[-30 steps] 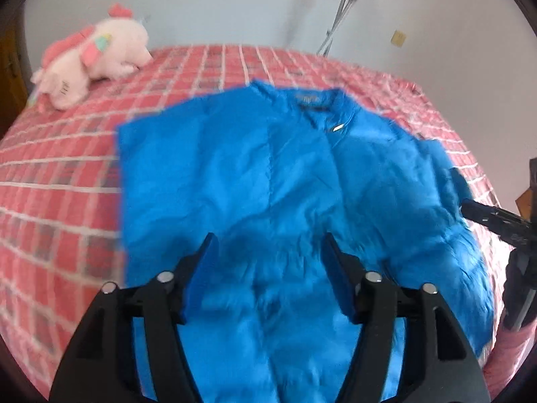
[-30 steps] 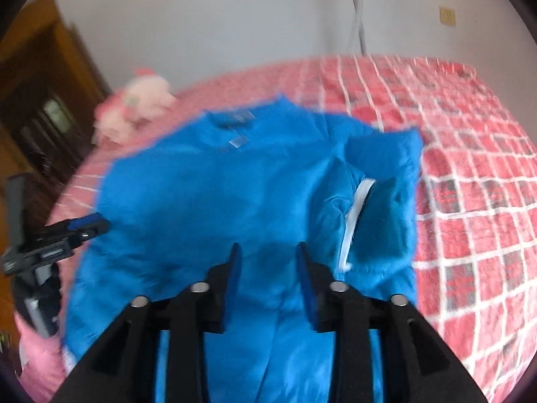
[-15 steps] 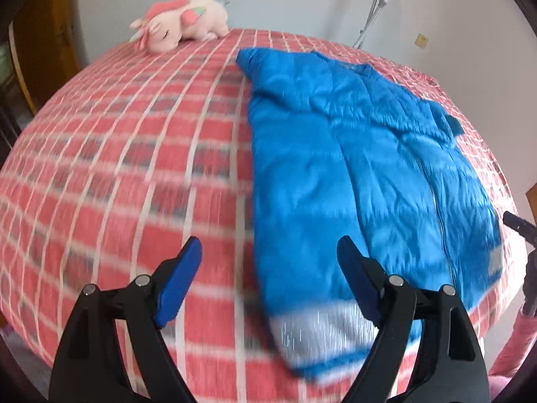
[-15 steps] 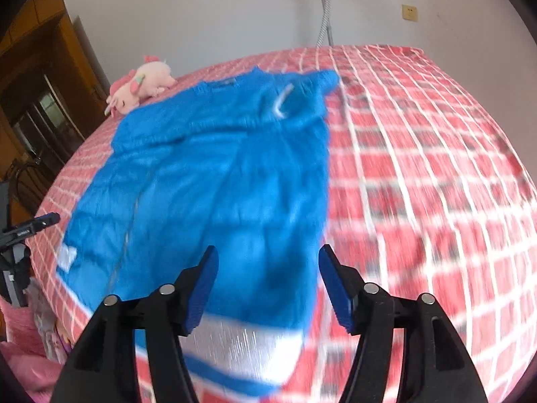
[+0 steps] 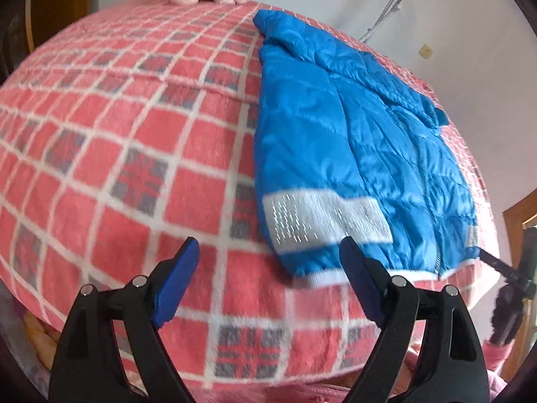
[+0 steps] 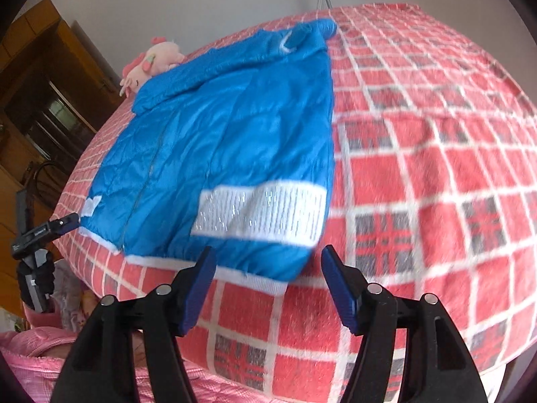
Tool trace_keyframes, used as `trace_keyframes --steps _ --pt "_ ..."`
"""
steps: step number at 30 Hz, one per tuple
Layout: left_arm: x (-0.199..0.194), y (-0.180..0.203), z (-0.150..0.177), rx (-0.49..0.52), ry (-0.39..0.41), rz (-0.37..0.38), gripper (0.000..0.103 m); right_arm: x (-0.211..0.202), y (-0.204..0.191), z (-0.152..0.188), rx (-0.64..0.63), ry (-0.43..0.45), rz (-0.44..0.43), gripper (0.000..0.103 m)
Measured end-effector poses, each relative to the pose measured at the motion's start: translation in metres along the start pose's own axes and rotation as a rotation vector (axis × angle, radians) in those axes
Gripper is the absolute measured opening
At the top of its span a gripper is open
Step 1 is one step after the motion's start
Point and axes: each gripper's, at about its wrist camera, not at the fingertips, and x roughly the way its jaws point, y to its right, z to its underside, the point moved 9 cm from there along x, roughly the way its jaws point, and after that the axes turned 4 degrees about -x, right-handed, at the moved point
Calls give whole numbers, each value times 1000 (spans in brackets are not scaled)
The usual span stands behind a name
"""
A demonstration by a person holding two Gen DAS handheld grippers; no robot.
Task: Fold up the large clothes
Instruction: 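Grasp the jacket hem with the left tool while the right tool grasps it too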
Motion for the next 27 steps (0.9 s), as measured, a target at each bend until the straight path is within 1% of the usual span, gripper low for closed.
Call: trace_keyframes --steps 3,8,10,13,16,20,22,23,24,27 --pt "0 4 9 8 -4 34 84 6 -2 4 1 -10 -12 65" --pt "6 6 13 24 0 16 83 13 -2 6 18 -8 -30 65" --pt "6 7 14 36 7 13 82 12 -2 5 17 -3 -29 61" --pt "8 13 16 52 1 34 77 13 -3 6 22 -1 -34 53" --pt "10 18 16 61 0 57 76 14 0 6 38 1 -49 51" --pt "11 18 14 38 -4 83 75 11 2 6 43 5 -58 51" --pt "12 23 16 33 -19 111 70 11 2 6 41 4 -55 51" --pt "12 25 17 35 -25 118 66 11 2 6 41 3 -54 50" --pt "12 28 17 41 -27 124 58 11 2 6 39 2 -53 50" --pt "17 29 16 22 -33 136 51 13 1 5 33 2 -56 48"
